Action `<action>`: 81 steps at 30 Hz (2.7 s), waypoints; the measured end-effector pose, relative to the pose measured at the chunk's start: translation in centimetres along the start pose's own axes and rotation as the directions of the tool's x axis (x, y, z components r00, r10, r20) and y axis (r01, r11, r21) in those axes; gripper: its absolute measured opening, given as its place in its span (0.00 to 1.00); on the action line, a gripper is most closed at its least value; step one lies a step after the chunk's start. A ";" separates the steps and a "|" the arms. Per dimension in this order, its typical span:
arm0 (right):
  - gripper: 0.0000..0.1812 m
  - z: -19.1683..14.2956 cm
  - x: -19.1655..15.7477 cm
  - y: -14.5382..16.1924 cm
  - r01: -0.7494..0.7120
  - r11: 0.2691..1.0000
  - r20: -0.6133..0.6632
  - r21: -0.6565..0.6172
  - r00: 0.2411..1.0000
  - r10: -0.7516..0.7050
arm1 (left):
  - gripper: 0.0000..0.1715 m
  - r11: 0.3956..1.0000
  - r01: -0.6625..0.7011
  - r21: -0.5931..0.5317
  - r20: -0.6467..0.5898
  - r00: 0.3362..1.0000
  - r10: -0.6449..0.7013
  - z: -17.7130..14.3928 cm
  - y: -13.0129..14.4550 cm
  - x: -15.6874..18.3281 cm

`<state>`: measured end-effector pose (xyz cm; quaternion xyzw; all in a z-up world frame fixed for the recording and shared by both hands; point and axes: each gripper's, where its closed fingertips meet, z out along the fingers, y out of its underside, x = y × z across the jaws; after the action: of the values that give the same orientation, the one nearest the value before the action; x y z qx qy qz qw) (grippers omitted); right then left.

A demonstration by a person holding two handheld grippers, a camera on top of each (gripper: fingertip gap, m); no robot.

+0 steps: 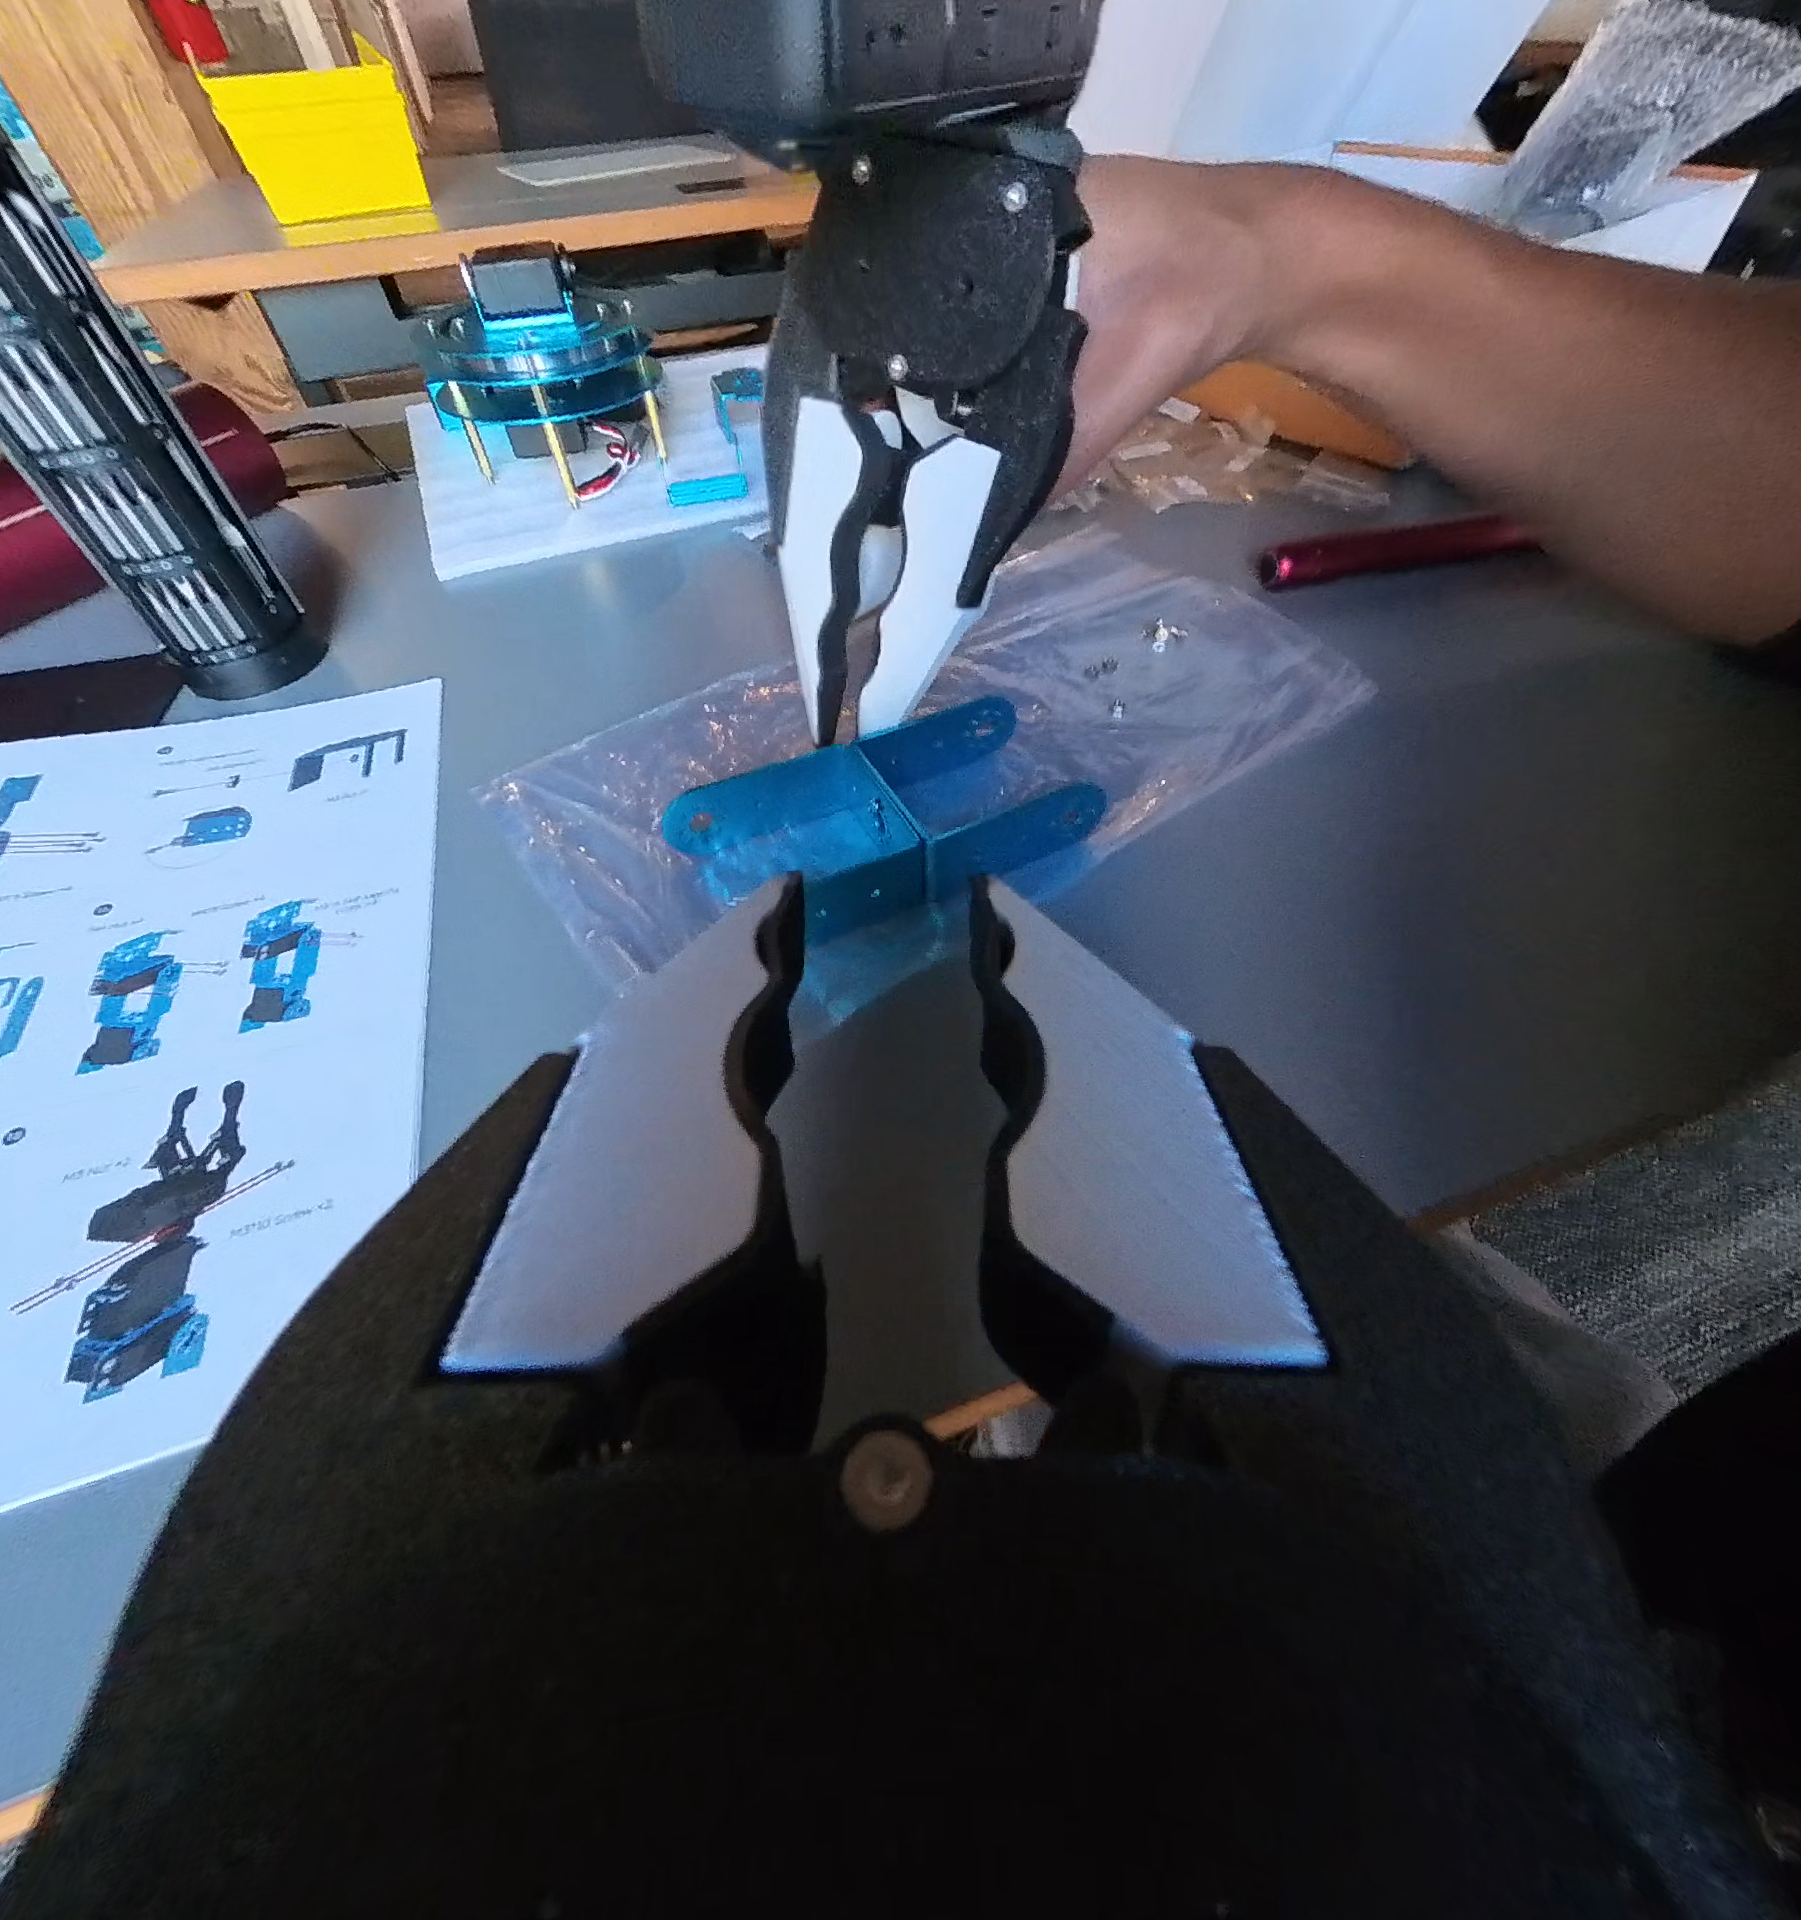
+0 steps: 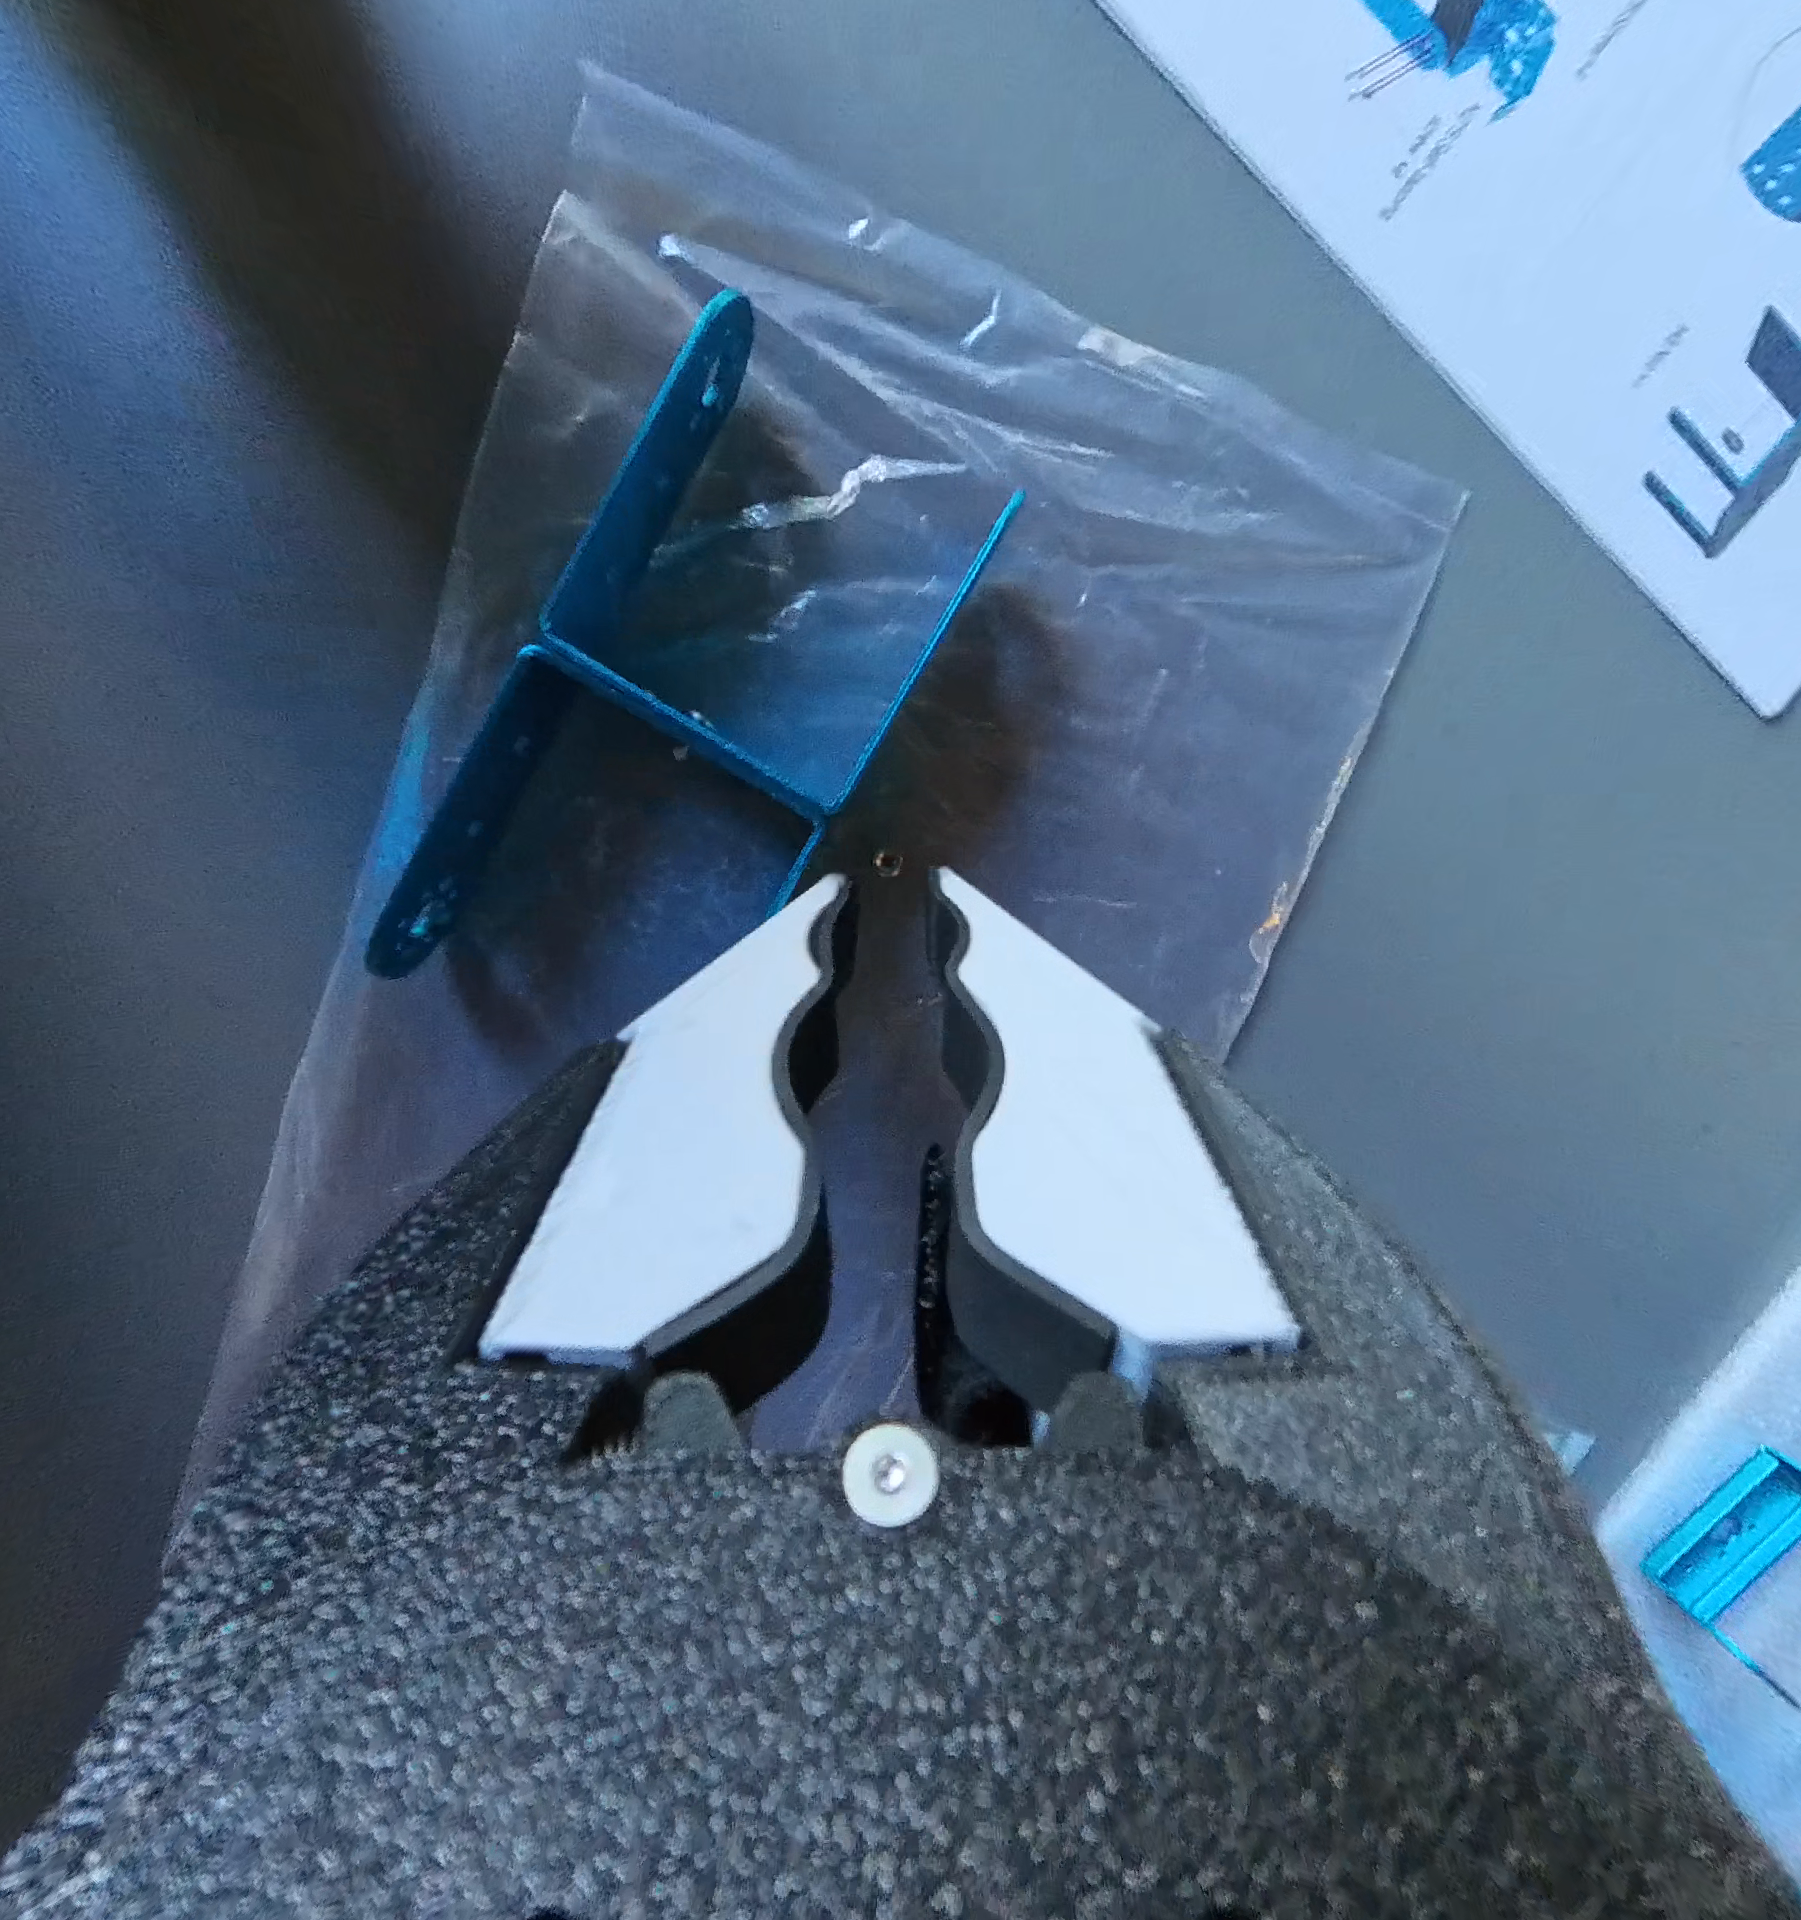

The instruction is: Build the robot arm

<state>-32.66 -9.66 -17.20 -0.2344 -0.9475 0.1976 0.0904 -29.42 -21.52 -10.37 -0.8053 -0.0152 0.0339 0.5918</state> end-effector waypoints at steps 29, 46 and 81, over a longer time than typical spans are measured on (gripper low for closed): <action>0.01 -2.3 0.4 -1.2 -0.014 0.983 -0.086 0.181 0.996 0.030 | 0.20 0.995 0.093 -0.045 -0.080 0.992 -0.096 2.6 1.2 1.0; 0.01 -1.3 -7.9 3.3 -0.069 0.998 0.082 -0.014 0.994 0.070 | 0.19 0.993 -0.024 -0.114 -0.092 0.996 0.013 4.9 1.6 1.2; 0.03 -1.5 -7.7 4.0 -0.062 0.965 0.029 -0.253 0.997 0.072 | 0.19 0.988 -0.083 -0.134 -0.072 0.995 0.074 4.9 2.4 1.2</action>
<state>-23.91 -9.57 -18.11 -0.2720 -0.9581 0.0829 0.0351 -28.65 -17.51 -14.15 -0.8446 0.0340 0.0291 0.5336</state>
